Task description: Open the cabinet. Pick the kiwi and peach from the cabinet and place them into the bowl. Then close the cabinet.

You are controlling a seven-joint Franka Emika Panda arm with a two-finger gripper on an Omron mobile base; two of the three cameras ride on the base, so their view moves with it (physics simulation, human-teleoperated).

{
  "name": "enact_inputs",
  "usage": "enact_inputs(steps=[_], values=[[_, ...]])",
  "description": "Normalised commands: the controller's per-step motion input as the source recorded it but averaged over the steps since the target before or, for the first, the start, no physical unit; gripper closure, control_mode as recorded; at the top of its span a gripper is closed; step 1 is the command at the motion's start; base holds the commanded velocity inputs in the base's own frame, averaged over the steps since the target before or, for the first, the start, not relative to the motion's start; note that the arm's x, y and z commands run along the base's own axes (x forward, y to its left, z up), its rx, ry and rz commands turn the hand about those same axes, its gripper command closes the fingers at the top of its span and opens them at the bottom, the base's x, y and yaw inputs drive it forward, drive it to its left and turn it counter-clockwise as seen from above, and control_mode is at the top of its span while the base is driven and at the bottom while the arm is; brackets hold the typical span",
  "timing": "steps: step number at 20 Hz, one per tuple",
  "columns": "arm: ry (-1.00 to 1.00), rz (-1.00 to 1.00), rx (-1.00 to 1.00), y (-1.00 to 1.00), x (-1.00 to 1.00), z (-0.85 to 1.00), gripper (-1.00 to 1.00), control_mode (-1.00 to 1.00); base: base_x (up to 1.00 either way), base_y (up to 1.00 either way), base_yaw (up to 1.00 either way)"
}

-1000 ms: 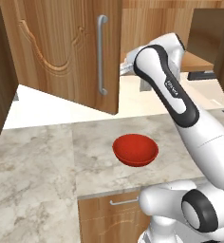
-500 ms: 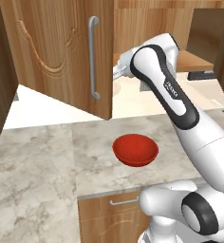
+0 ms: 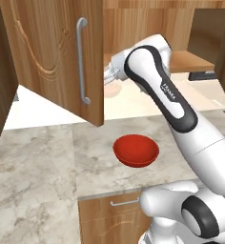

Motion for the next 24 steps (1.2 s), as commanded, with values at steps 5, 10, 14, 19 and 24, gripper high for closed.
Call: enact_inputs(steps=[5,10,14,19,24], values=[[0.0,0.11,0.0,0.28,-0.17,0.0,-1.0,-1.0,0.0,0.0,0.0],[-0.03,0.12,0.02,0.23,-0.12,0.0,-1.0,-1.0,0.0,0.0,0.0],[-0.01,0.13,0.02,0.25,-0.08,0.0,-1.0,-1.0,0.0,0.0,0.0],[-0.01,0.15,0.02,0.27,-0.07,0.0,-1.0,-1.0,0.0,0.0,0.0],[0.0,0.1,0.02,0.22,-0.07,0.0,-1.0,-1.0,0.0,0.0,0.0]])
